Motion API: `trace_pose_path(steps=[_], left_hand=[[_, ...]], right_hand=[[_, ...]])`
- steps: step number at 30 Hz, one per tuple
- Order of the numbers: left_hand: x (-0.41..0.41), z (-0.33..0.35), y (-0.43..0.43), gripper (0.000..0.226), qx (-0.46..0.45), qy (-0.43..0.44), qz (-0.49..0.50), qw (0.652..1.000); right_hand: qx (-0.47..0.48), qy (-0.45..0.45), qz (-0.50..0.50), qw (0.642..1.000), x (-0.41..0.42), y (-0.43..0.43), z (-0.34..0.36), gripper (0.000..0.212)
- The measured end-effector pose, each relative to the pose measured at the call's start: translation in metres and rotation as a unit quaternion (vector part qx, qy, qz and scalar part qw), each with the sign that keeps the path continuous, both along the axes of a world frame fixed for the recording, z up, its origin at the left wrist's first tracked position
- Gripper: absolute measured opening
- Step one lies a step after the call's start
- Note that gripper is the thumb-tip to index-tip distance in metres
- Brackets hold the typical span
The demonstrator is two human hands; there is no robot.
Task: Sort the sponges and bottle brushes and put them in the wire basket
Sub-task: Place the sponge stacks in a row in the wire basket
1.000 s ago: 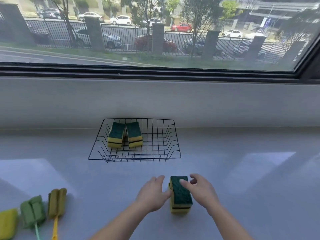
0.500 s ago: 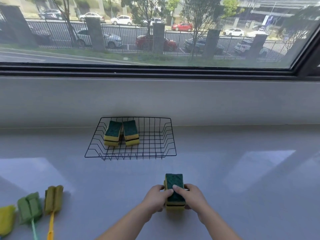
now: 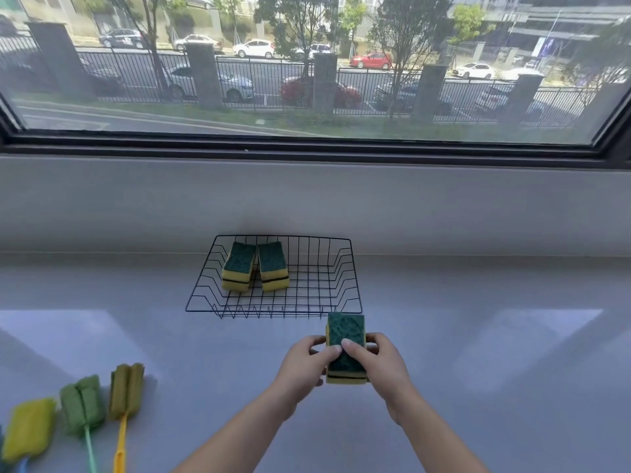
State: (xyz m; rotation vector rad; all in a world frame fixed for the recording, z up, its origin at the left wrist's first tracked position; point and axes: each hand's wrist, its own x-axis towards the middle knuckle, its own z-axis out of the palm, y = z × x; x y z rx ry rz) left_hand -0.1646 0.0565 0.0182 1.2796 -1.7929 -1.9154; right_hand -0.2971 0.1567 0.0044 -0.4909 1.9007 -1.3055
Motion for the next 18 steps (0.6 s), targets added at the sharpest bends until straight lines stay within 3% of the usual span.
trace_pose_path(steps=[14,16,18], left_hand=[[0.020,0.012,-0.062,0.051,-0.052,0.028,0.025,0.998],[0.028,0.008,-0.082,0.046,-0.136,-0.004,0.052,0.989],[0.038,0.002,-0.106,0.044,-0.275,-0.074,0.057,0.957]], right_hand=[[-0.032,-0.011,-0.011,0.999,-0.002,-0.072,0.022,0.051],[-0.029,-0.010,-0.010,0.999,-0.010,-0.088,0.024,0.048],[-0.021,-0.004,-0.005,1.000,-0.020,-0.103,0.025,0.043]])
